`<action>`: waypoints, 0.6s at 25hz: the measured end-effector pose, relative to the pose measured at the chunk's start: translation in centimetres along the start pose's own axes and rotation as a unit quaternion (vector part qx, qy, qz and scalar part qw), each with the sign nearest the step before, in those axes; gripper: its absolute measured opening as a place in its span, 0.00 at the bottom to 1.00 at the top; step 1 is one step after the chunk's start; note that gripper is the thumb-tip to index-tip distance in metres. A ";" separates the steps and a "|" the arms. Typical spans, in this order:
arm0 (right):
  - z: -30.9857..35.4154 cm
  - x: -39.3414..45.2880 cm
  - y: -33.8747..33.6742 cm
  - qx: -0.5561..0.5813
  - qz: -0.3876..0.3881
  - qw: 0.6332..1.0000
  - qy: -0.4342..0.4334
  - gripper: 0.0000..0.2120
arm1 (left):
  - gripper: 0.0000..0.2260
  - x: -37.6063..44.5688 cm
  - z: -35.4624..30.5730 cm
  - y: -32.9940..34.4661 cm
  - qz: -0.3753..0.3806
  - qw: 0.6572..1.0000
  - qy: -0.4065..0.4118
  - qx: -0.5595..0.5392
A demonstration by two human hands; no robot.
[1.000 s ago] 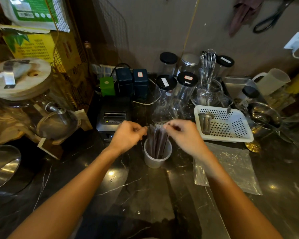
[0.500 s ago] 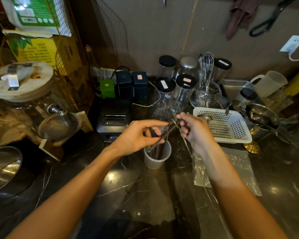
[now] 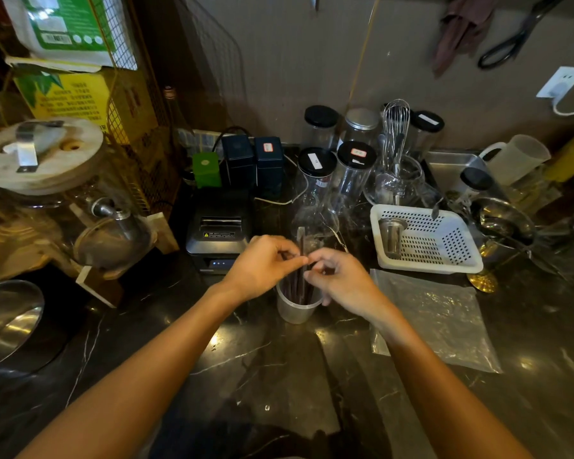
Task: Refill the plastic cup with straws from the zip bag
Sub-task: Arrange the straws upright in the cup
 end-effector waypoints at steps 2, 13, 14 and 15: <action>0.0 0.1 0.6 -0.058 -0.002 0.998 -0.001 0.03 | 0.06 0.0 0.4 0.8 0.021 1.000 -0.010 -0.002; -2.1 0.5 0.7 -0.211 -0.061 0.972 0.080 0.06 | 0.05 -0.6 4.3 0.9 -0.033 0.994 -0.100 0.003; -2.2 0.5 0.4 -0.207 -0.071 0.971 0.090 0.07 | 0.04 -0.5 4.6 0.9 -0.044 0.994 -0.105 0.004; -2.4 0.4 0.0 -0.199 -0.084 0.971 0.103 0.09 | 0.05 -0.5 4.9 1.0 -0.054 0.992 -0.113 0.008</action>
Point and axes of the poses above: each hand's wrist, its own x-axis towards the middle knuckle, its own y-axis out of the palm, z = x × y, the point moved 6 cm from there along x, towards the middle knuckle, and after that the axes turned 15 degrees about z, right-handed, at the moved point
